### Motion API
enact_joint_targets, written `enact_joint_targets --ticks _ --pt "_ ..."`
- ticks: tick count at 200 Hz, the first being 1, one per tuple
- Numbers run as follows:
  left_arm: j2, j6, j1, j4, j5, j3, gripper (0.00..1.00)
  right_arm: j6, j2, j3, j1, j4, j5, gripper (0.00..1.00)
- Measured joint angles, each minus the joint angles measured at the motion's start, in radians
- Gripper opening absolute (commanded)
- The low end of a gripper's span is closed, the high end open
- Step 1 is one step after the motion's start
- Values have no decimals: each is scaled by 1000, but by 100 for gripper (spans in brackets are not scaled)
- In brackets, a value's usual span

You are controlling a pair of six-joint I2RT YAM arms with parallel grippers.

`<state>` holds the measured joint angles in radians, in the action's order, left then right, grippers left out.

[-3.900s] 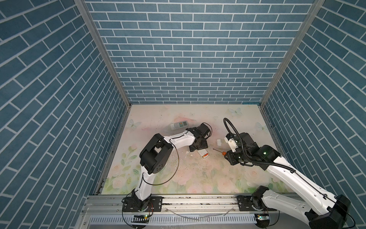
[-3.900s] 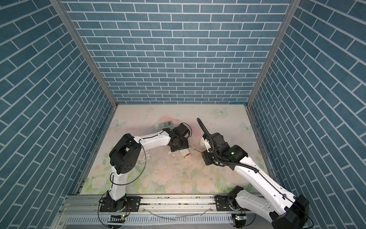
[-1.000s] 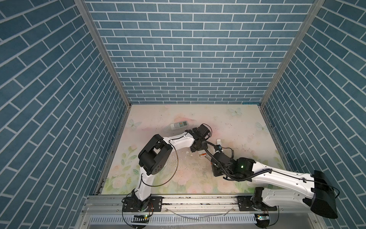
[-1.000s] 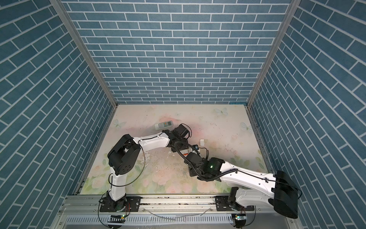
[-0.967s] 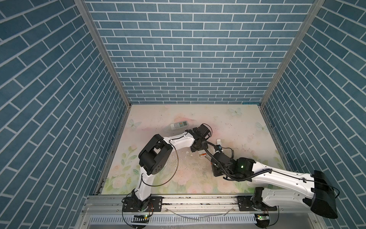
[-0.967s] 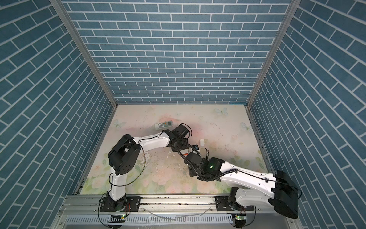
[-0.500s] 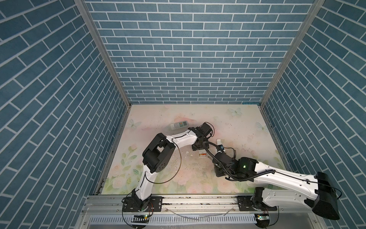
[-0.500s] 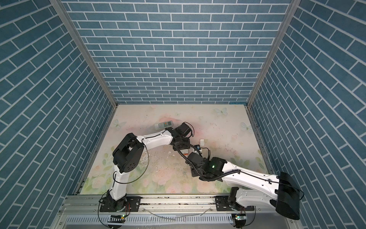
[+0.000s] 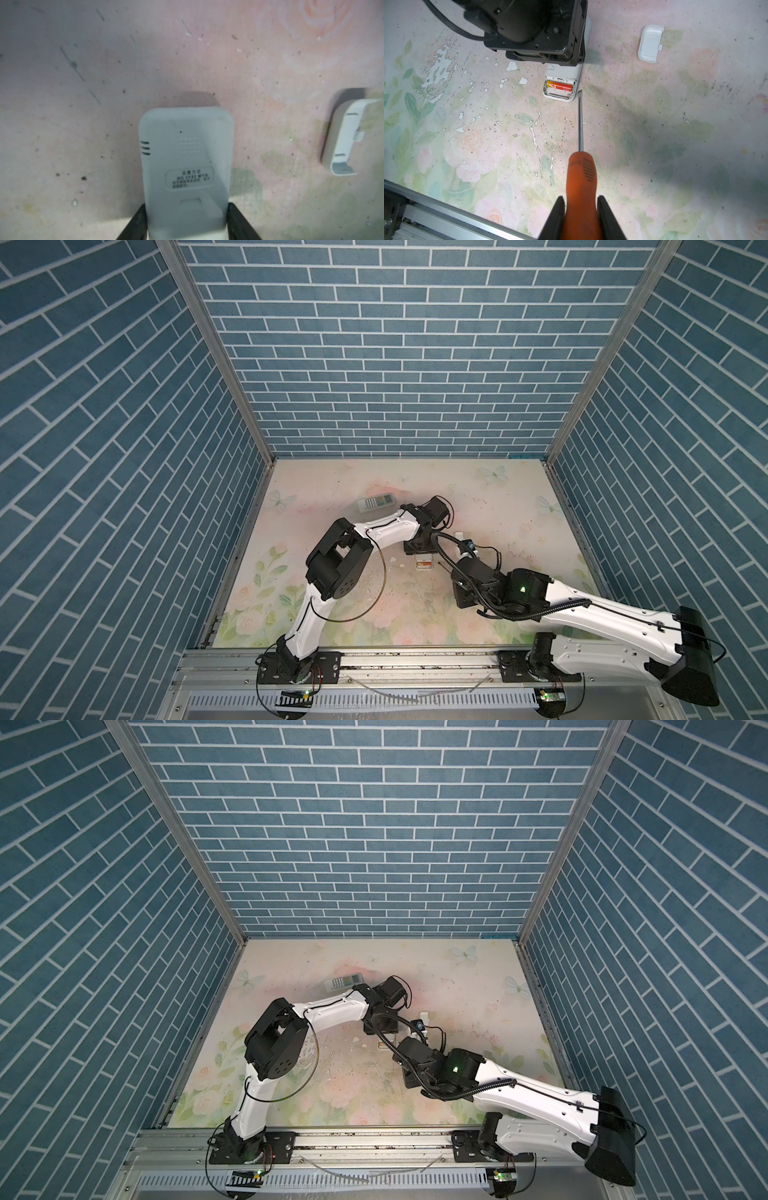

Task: Unload the batteries from the remote control

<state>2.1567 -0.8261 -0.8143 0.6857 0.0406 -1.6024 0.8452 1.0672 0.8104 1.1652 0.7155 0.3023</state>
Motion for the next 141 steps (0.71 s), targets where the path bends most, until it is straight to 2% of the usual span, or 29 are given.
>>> enact_joint_targets --ticks 58,141 --pt "-66 -112 -6 -96 -10 125 44 27 115 51 52 -11 19 0" --pt "-80 -219 -6 -150 8 167 43 191 232 103 151 -35 142 0"
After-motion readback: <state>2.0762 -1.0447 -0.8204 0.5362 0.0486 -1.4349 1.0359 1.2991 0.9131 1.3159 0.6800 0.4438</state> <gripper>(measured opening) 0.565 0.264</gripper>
